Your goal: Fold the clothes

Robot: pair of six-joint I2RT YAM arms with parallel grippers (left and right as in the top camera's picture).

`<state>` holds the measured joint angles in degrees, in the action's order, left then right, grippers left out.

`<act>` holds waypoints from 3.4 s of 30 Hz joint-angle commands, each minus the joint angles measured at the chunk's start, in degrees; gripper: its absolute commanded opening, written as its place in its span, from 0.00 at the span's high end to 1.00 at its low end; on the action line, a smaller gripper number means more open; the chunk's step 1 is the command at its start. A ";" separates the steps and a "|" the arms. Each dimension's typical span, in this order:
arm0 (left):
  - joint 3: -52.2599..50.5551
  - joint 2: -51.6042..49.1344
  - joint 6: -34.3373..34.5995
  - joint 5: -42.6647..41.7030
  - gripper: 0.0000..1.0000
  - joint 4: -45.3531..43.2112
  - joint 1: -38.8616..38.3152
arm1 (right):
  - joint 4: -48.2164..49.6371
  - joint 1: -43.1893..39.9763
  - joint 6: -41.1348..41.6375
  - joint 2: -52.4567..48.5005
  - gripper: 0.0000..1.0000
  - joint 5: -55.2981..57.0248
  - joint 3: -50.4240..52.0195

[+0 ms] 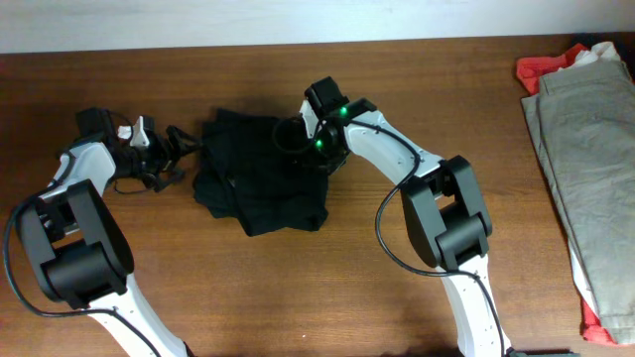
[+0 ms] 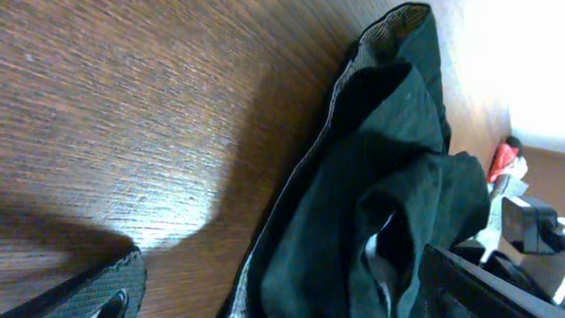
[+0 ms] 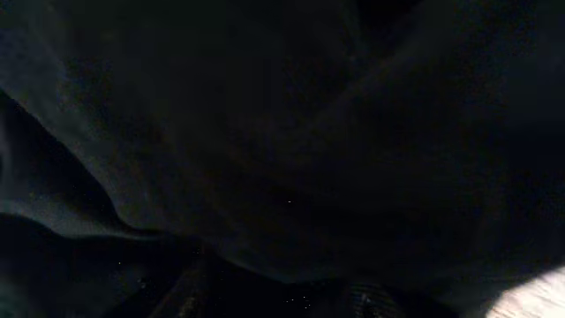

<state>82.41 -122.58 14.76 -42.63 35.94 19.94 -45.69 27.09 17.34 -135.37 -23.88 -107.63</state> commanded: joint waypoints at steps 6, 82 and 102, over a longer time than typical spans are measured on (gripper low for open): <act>0.15 -5.90 -4.11 3.45 0.01 -1.38 -9.60 | -9.70 -4.24 -4.98 -2.71 0.45 3.74 -10.01; 12.87 7.69 16.59 34.45 0.99 4.04 46.34 | -44.54 4.02 -27.02 -7.80 0.95 1.38 -45.11; 13.44 20.11 17.20 34.99 0.01 12.85 46.97 | -44.11 4.07 -27.63 -8.52 0.54 1.38 -44.39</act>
<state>93.78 -110.63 31.33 -8.05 48.31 66.57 -90.00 30.85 -9.89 -144.18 -22.00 -151.94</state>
